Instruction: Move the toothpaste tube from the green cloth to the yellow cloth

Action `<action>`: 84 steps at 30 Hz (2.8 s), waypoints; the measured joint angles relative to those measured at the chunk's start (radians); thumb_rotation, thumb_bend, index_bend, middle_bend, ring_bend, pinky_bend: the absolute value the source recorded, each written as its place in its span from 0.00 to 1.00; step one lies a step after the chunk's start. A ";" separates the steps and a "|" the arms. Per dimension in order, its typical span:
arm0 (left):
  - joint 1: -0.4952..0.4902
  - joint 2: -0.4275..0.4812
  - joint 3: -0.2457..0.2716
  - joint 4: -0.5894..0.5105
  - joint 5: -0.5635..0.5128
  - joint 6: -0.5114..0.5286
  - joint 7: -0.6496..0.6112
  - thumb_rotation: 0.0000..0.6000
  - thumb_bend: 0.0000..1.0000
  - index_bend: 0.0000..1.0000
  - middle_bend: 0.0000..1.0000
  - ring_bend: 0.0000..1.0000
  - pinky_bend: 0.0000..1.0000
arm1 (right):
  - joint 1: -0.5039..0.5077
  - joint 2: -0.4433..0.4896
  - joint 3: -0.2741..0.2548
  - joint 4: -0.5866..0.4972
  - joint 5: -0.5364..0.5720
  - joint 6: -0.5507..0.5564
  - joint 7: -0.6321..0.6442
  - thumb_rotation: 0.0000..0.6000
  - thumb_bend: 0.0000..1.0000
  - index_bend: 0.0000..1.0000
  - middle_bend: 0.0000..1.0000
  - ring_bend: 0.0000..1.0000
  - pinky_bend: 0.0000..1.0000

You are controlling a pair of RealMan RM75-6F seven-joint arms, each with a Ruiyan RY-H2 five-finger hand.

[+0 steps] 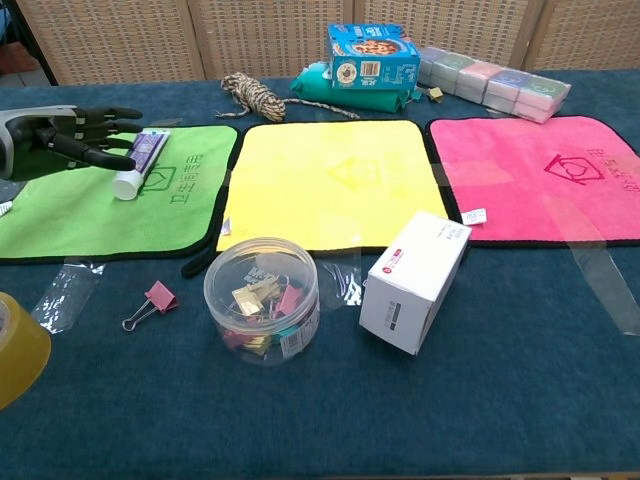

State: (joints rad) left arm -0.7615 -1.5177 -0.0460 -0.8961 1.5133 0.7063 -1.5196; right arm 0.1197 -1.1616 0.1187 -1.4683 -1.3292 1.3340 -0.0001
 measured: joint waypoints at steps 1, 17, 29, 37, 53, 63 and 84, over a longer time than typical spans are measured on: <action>-0.003 -0.001 0.001 -0.006 0.000 -0.001 0.006 1.00 0.00 0.00 0.00 0.00 0.00 | 0.000 0.001 0.000 -0.001 0.001 -0.001 -0.001 1.00 0.00 0.00 0.00 0.00 0.00; -0.037 -0.042 -0.007 -0.033 -0.018 -0.022 0.045 1.00 0.00 0.00 0.00 0.00 0.00 | 0.001 0.008 -0.002 -0.009 0.006 -0.006 0.004 1.00 0.00 0.00 0.00 0.00 0.00; -0.079 -0.068 -0.024 -0.069 -0.032 -0.049 0.105 1.00 0.00 0.00 0.00 0.00 0.00 | 0.001 0.013 -0.001 -0.011 0.016 -0.012 0.007 1.00 0.00 0.00 0.00 0.00 0.00; -0.101 -0.085 -0.039 -0.098 -0.052 -0.072 0.151 1.00 0.00 0.00 0.00 0.00 0.00 | 0.000 0.016 -0.001 -0.014 0.020 -0.012 0.007 1.00 0.00 0.00 0.00 0.00 0.00; -0.120 -0.085 -0.068 -0.162 -0.084 -0.086 0.245 1.00 0.00 0.00 0.00 0.00 0.00 | 0.000 0.023 -0.001 -0.020 0.025 -0.016 0.011 1.00 0.00 0.00 0.00 0.00 0.00; -0.138 -0.082 -0.095 -0.209 -0.118 -0.109 0.333 1.00 0.00 0.00 0.00 0.00 0.00 | -0.001 0.027 -0.001 -0.027 0.027 -0.017 0.010 1.00 0.00 0.00 0.00 0.00 0.00; -0.165 -0.100 -0.149 -0.285 -0.184 -0.158 0.479 1.00 0.00 0.00 0.00 0.00 0.00 | -0.003 0.036 0.000 -0.035 0.028 -0.014 0.017 1.00 0.00 0.00 0.00 0.00 0.00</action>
State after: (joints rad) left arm -0.9269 -1.6174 -0.1953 -1.1811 1.3294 0.5483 -1.0410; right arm 0.1171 -1.1259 0.1183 -1.5031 -1.3015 1.3198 0.0165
